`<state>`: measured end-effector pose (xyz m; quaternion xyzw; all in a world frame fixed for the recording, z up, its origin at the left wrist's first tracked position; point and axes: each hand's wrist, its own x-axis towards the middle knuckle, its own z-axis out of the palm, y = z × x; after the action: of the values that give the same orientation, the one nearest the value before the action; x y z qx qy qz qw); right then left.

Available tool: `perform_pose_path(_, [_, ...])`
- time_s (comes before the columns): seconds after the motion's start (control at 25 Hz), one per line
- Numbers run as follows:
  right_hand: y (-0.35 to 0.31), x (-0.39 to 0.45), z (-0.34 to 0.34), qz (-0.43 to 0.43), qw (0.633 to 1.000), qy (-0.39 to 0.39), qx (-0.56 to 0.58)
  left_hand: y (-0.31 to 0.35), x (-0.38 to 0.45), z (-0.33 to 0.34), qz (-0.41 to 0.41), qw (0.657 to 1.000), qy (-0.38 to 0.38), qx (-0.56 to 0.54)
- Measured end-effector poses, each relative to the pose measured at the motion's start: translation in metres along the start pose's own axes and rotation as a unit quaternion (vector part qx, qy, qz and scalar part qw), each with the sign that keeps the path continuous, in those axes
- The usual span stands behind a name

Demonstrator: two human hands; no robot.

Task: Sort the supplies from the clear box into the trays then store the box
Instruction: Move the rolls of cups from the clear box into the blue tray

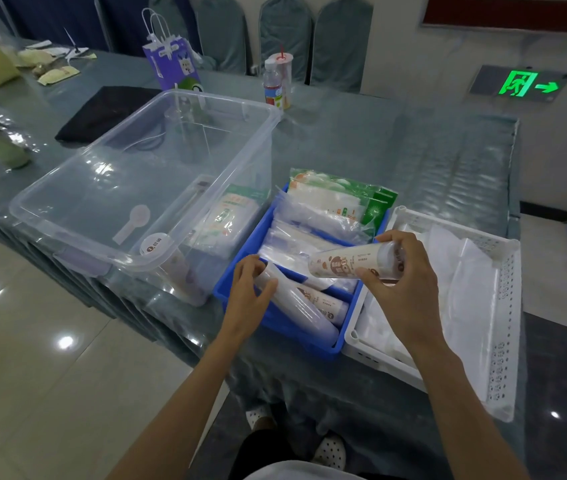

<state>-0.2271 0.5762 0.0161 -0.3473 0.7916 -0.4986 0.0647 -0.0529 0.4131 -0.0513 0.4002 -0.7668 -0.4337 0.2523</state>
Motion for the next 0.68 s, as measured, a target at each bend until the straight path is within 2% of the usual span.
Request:
perform_pose_path(0.16, [-0.005,0.001,-0.001,0.009,1.000,0.005,0.017,0.014,0.003,0.001,0.019,0.998,-0.017,-0.054])
perform_pose_path(0.32, [-0.011,0.002,0.000,0.019,1.000,0.011,0.020,0.024,0.011,-0.017,0.070,0.996,0.002,-0.055])
perform_pose_path(0.68, [-0.030,-0.006,0.024,0.053,0.998,-0.029,0.018,0.049,0.030,-0.067,0.104,0.991,0.054,-0.058])
